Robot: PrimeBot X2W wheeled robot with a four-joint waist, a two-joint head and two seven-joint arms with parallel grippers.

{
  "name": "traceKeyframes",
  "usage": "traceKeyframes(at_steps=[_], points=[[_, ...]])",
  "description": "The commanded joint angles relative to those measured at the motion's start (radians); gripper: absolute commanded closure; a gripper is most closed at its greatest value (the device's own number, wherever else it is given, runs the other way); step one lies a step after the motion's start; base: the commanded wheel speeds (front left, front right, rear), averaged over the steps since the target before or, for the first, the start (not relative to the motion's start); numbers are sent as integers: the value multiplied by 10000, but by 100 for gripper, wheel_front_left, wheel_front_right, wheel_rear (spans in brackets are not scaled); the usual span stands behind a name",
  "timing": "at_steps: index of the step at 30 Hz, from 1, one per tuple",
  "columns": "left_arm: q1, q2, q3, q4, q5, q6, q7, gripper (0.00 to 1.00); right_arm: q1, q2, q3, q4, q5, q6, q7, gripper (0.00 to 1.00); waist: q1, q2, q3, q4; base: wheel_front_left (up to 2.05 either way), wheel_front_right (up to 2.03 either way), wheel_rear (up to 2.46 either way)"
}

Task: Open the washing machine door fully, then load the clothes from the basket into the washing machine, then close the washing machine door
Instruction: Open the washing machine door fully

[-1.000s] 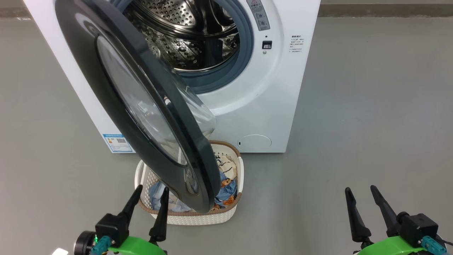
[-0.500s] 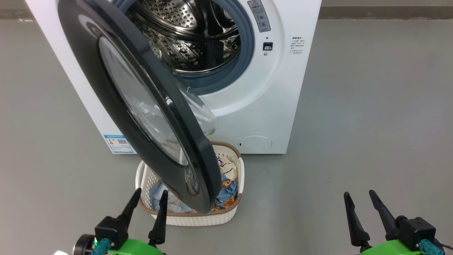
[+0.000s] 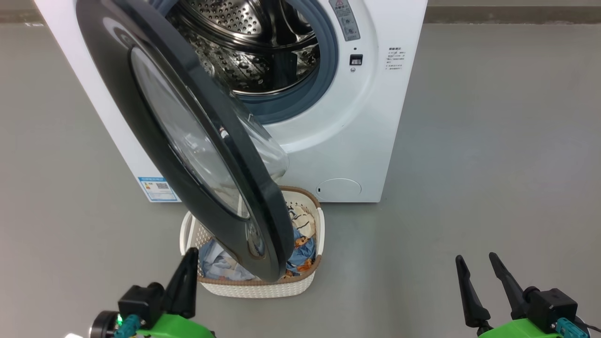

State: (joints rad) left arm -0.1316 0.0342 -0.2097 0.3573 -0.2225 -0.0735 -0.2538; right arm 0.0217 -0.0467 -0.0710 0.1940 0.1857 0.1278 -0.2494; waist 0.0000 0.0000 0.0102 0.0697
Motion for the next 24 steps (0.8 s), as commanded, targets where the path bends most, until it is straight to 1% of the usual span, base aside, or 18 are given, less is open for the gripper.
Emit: traceKeyframes(at_steps=[1,3,8,13,16,20,24], points=[[-307,160,437,-387,68,168,-80,100,-134,-37,316,-210,-48,29,-105,0,0,0,39,7,0,0,0],[-336,160,492,-454,83,218,-80,100,-144,-36,327,-214,-61,29,-106,0,0,0,57,7,0,0,0],[-621,160,858,-1070,153,557,-80,100,-185,-36,381,-247,-87,29,-109,0,0,0,166,7,0,0,0],[-1195,160,1157,-2116,215,992,-80,100,-161,-36,428,-315,-111,29,-112,0,0,0,238,33,0,0,0],[-1750,160,1195,-2887,374,1169,-80,100,-140,-36,466,-373,-115,29,-113,0,0,0,277,47,0,0,0],[-2544,160,941,-4036,524,1400,-80,100,-113,-36,560,-394,-97,29,-115,0,0,0,298,18,0,0,0],[-3238,160,244,-5069,645,1499,-80,100,-88,-36,663,-396,-50,29,-116,0,0,0,291,-56,0,0,0]])
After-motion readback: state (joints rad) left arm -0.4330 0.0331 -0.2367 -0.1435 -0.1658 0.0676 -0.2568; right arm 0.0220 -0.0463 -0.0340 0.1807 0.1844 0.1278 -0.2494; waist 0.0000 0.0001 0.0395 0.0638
